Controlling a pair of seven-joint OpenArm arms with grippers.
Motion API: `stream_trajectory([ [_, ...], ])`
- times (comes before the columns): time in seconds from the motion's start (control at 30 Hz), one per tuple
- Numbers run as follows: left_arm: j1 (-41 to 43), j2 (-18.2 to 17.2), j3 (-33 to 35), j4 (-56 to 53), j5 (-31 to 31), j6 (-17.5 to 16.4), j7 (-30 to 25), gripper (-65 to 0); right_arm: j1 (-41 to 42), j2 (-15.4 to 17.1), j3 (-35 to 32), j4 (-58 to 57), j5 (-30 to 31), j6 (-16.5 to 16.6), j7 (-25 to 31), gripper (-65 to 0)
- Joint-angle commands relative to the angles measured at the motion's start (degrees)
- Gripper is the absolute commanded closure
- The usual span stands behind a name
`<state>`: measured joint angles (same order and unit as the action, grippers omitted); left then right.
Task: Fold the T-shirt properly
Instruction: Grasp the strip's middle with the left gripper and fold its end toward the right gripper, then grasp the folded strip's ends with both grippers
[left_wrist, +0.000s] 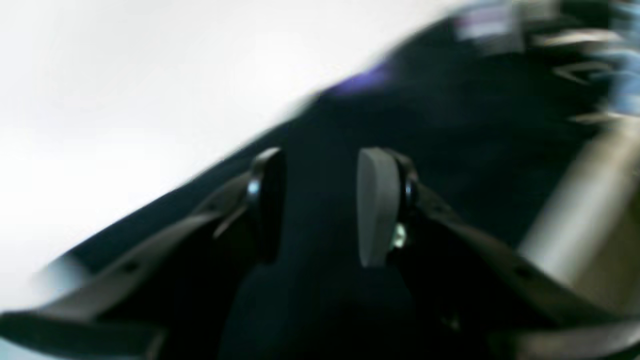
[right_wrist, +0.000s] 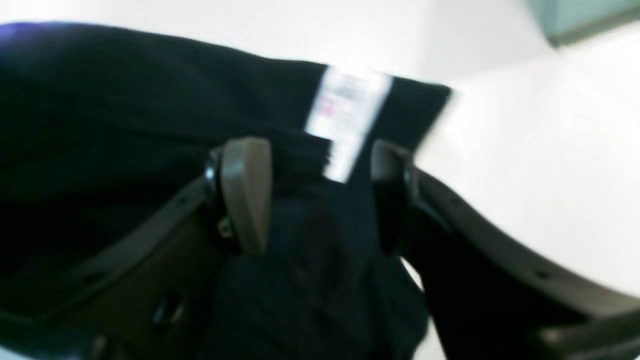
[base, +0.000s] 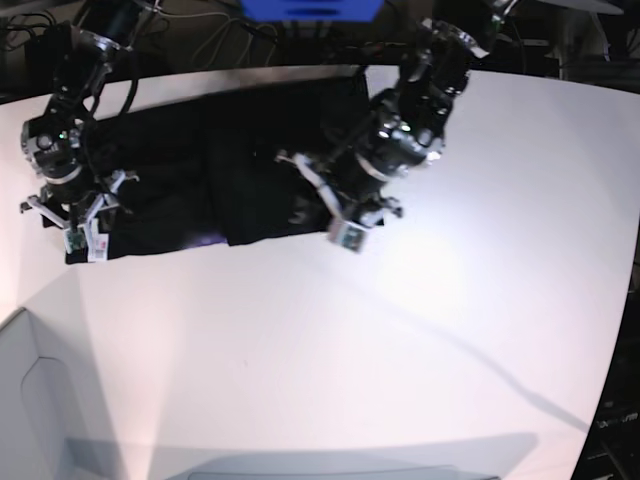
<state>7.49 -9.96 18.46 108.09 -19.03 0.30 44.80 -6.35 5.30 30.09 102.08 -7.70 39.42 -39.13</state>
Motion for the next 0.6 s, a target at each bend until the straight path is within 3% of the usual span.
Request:
stream_trajectory([
  [0.0, 1.0, 0.0, -2.7, 1.2, -0.5, -0.3, -1.1, -23.4, 1.2, 0.2, 0.9, 1.2, 0.5, 0.6, 1.2, -33.5],
  [0.17, 7.0, -0.8, -13.6, -0.5, -0.5, -0.6, -1.1, -23.4, 1.6, -0.2, 5.5, -1.2, 0.7, 0.6, 1.2, -38.1],
  [0.57, 2.5, 2.9, -13.8, -13.6, -0.5, -0.6, -1.1, -23.4, 1.9, 1.6, 5.8, -9.7, 0.5, 0.6, 1.7, -39.1],
])
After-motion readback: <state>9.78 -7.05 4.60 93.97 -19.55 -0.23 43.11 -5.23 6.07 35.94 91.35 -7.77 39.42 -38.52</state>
